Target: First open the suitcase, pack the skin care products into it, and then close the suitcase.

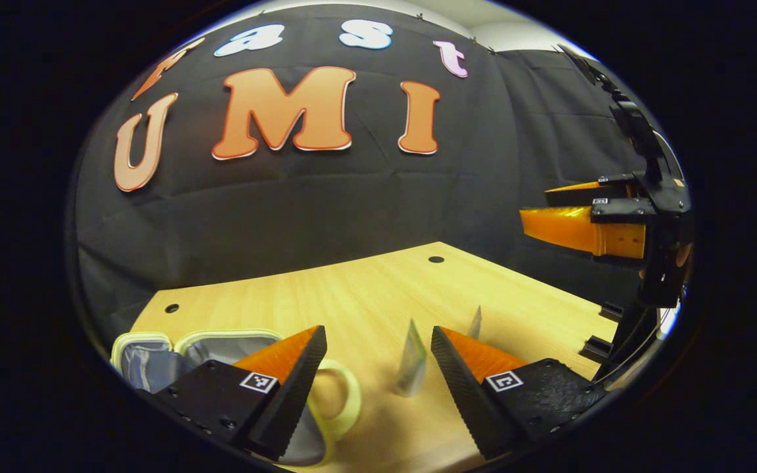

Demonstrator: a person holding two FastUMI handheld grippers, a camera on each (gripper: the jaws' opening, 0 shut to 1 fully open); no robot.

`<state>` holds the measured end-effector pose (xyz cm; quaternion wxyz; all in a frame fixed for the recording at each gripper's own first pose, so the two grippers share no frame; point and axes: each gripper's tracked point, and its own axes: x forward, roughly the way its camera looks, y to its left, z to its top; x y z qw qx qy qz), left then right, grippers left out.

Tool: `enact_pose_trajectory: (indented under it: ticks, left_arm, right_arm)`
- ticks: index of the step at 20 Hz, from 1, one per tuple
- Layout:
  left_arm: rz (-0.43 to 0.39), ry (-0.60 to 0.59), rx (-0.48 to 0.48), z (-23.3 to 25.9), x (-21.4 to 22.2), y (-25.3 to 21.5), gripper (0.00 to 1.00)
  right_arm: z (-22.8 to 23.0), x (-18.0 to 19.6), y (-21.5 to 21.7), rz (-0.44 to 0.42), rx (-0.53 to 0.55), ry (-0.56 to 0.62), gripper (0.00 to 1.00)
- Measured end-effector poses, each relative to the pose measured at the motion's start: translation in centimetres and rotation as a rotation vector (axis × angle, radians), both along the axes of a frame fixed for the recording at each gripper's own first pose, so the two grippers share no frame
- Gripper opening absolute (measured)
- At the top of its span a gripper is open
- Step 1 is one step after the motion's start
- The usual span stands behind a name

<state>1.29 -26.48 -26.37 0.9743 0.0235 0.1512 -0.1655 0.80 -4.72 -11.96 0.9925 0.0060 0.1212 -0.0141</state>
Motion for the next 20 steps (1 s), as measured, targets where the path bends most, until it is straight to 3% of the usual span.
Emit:
enact_pose_trajectory:
  ticks: [6,10,12,15,20]
  left_arm:
    - [-0.020,0.109,0.009,-6.0,1.5,-3.8,0.98]
    - [0.002,0.198,-0.002,-10.9,2.2,-5.3,0.91]
    - [0.031,0.232,0.000,-12.4,2.7,-5.4,0.81]
    - [0.071,0.226,0.016,-13.2,3.9,-4.8,0.45]
    - [0.078,0.231,0.037,-12.0,2.8,-4.6,0.38]
  right_arm:
    - [-1.9,-0.6,-1.2,0.031,0.027,0.036,0.96]
    - [-4.6,-0.9,0.1,0.116,0.045,0.078,0.96]
    - [-7.1,-1.0,0.6,0.162,0.039,0.123,0.96]
    - [-10.6,-0.9,1.5,0.216,0.059,0.192,0.96]
    - [-14.5,-0.4,3.7,0.299,0.091,0.274,0.96]
